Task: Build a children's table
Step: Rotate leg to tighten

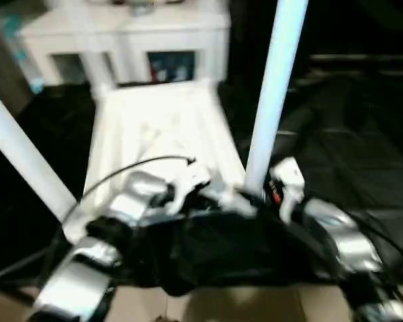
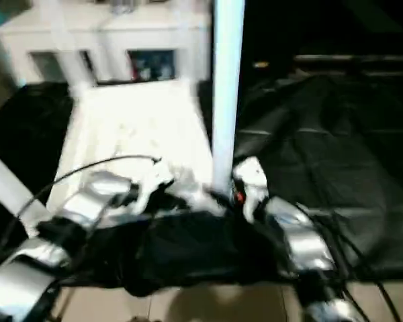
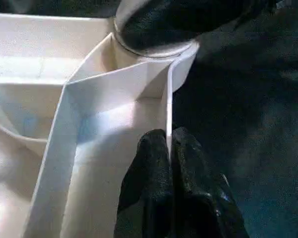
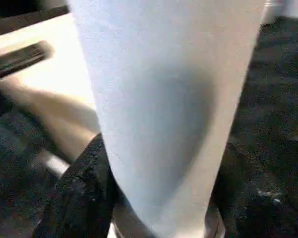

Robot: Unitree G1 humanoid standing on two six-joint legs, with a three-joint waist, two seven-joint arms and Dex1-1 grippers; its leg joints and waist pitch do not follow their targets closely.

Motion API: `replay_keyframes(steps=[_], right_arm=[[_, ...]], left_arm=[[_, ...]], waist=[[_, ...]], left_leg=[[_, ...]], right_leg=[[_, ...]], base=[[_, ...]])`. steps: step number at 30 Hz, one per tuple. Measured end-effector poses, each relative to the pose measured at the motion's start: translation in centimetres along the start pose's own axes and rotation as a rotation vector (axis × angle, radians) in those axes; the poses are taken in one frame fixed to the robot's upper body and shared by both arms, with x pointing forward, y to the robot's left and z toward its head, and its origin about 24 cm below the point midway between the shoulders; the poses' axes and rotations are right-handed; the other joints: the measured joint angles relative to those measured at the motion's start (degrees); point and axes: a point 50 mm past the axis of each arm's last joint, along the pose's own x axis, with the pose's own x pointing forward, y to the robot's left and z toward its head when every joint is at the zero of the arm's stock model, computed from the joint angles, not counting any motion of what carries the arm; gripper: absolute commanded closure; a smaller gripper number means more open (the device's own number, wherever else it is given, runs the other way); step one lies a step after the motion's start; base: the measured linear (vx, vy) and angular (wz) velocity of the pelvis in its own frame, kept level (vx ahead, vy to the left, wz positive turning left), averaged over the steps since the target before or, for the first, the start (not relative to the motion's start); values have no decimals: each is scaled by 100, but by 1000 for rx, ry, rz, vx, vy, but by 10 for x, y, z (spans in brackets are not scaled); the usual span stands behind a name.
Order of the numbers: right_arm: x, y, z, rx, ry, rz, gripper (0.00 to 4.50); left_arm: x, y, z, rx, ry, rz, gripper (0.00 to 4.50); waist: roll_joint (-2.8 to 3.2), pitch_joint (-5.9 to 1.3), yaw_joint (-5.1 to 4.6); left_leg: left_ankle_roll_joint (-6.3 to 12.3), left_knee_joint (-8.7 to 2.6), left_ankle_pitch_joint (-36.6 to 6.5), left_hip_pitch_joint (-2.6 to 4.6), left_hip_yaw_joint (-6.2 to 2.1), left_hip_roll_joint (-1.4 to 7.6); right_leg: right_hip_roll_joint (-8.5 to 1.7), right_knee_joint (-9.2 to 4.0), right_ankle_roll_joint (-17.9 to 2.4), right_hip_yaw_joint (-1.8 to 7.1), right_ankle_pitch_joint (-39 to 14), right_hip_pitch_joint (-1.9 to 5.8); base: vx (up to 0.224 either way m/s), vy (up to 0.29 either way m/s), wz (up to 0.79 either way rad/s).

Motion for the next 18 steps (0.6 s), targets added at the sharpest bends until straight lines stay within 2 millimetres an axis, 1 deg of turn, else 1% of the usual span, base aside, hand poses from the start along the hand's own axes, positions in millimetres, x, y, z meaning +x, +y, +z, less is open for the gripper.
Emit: replay_keyframes(steps=[1, 4, 6, 7, 9, 11, 13, 14, 18], right_arm=[[2, -1, 1, 1, 1, -30, 228], [12, -1, 2, 25, -7, -140, 228], [15, 0, 2, 41, -14, -170, 228], [16, 1, 2, 44, -16, -171, 200], [17, 2, 3, 69, -31, -171, 171], [18, 4, 4, 87, -43, -160, 162], [18, 5, 5, 83, -46, -133, 134], [17, 5, 5, 75, -45, -105, 134], [3, 6, 6, 14, -24, 95, 134]], left_arm=[[3, 0, 2, -8, 1, 19, 450], [11, 0, 6, -38, -5, 83, 450], [13, 0, 7, -46, -6, 100, 450], [13, 0, 7, -47, -7, 100, 450], [13, -1, 7, -46, -8, 96, 450], [12, -2, 6, -44, -9, 86, 450], [9, -2, 5, -36, -9, 73, 450], [7, -2, 4, -30, -10, 62, 450], [-8, -4, -2, 11, -12, -41, 450]], waist=[[-8, 0, -8], [5, -5, -66], [11, -7, -73], [15, -9, -78], [15, -8, -79], [27, -9, -80], [27, -9, -86], [27, -9, -89], [7, 2, -49]], left_leg=[[0, -2, 0, 1, 0, 1], [0, -3, 0, 3, 0, -1], [0, -8, 0, 5, 0, -1], [0, -8, 0, 5, 0, -2], [0, -9, 0, 5, 0, -2], [0, -8, 0, 5, 0, -5], [0, -12, 0, 5, 0, -6], [0, -15, 0, 4, 0, -5], [-13, -49, -8, 1, 0, -5]], right_leg=[[0, -2, 1, -1, 0, -2], [0, -8, 1, 1, 0, -6], [0, -23, 1, 0, -1, -5], [0, -26, 1, 0, 0, -4], [0, -31, 0, 1, 0, -4], [0, -31, -2, 6, 1, -5], [0, -29, -3, 6, 3, -9], [0, -29, -14, 6, 11, -11], [1, -27, -31, -2, 30, -19]], base=[[0, 0, 0], [0, 0, 0], [0, 0, 0], [0, 0, 0], [0, 0, 0], [0, 0, 0], [0, 0, 0], [0, 0, 0], [13, -6, 1]])
